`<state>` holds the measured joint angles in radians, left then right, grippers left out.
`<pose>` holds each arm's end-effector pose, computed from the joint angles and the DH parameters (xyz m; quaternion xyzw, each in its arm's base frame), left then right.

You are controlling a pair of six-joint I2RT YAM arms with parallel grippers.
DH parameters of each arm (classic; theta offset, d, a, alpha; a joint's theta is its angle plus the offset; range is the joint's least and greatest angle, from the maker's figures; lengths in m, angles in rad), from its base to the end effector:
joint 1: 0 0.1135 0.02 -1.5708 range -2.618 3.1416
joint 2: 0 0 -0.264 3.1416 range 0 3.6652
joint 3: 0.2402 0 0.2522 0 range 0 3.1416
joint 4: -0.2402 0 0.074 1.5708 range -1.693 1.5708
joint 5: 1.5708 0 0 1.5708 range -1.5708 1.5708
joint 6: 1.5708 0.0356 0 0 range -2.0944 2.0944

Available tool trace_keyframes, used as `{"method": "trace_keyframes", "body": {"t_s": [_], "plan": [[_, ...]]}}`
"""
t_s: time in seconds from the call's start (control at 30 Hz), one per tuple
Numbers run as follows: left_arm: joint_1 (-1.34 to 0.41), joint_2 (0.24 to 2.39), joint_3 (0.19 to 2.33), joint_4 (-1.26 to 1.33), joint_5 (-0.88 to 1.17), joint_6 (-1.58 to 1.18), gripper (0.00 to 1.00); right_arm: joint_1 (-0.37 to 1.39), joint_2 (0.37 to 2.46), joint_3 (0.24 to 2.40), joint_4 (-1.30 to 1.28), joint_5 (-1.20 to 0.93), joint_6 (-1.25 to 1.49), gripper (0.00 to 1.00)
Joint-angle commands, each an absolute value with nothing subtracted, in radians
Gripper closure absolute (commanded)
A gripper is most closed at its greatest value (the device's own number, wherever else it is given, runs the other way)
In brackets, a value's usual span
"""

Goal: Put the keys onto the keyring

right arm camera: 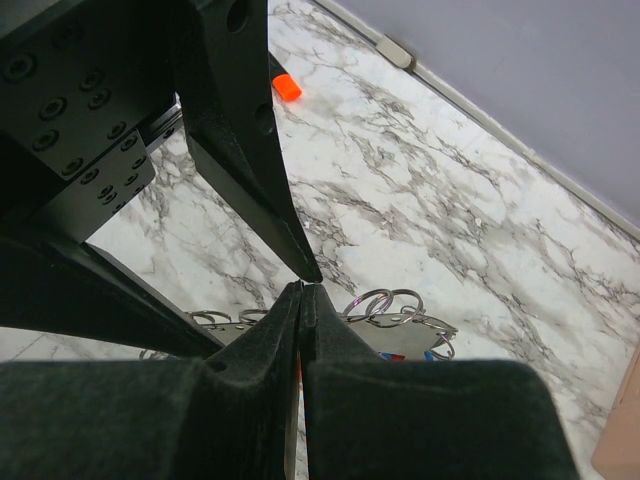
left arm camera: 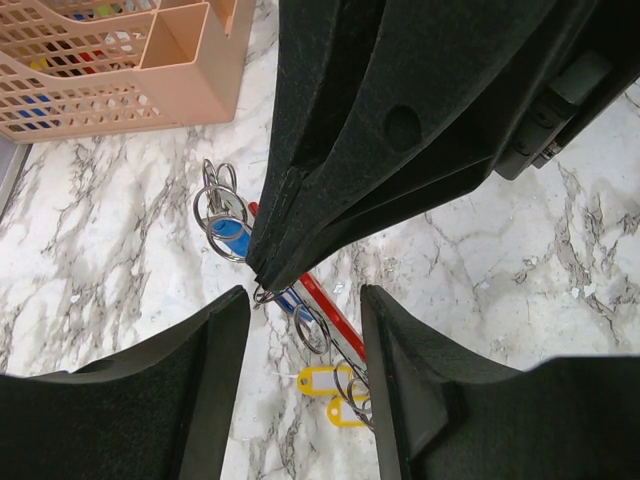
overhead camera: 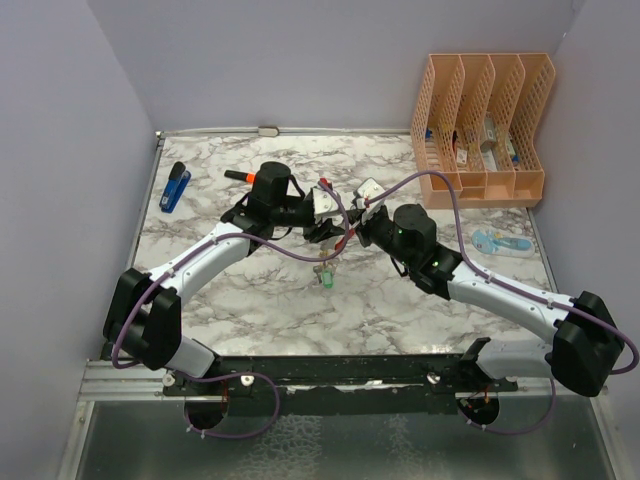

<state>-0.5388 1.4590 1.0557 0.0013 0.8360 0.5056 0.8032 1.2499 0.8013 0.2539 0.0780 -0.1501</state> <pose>0.2692 -0.1917 0.2966 0.5743 0.5489 -0.3469 0.4985 0.2040 0.2074 0.2907 -0.3321 0.6972 0.1750 0.6107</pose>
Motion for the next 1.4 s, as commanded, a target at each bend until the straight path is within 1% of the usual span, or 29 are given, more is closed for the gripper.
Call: {"method": "trace_keyframes", "body": {"t_s": [0.0, 0.4, 0.6, 0.87, 1.1, 1.37], "plan": [[-0.546, 1.454, 1.051, 0.025, 0.831, 0.489, 0.51, 0.799, 1.227, 0.848, 0.287, 0.101, -0.140, 0.99], [-0.548, 1.469, 1.050, 0.020, 0.817, 0.489, 0.51, 0.798, 1.218, 0.850, 0.286, 0.101, -0.139, 0.99], [-0.548, 1.473, 1.045, 0.027, 0.793, 0.486, 0.47, 0.799, 1.217, 0.852, 0.285, 0.097, -0.137, 0.99], [-0.548, 1.481, 1.049, 0.038, 0.782, 0.482, 0.46, 0.799, 1.210, 0.852, 0.284, 0.098, -0.135, 0.99], [-0.548, 1.477, 1.039, 0.065, 0.782, 0.468, 0.51, 0.799, 1.204, 0.847, 0.285, 0.098, -0.123, 0.99], [-0.548, 1.473, 1.036, 0.104, 0.799, 0.450, 0.53, 0.799, 1.200, 0.846, 0.285, 0.102, -0.115, 0.99]]}}
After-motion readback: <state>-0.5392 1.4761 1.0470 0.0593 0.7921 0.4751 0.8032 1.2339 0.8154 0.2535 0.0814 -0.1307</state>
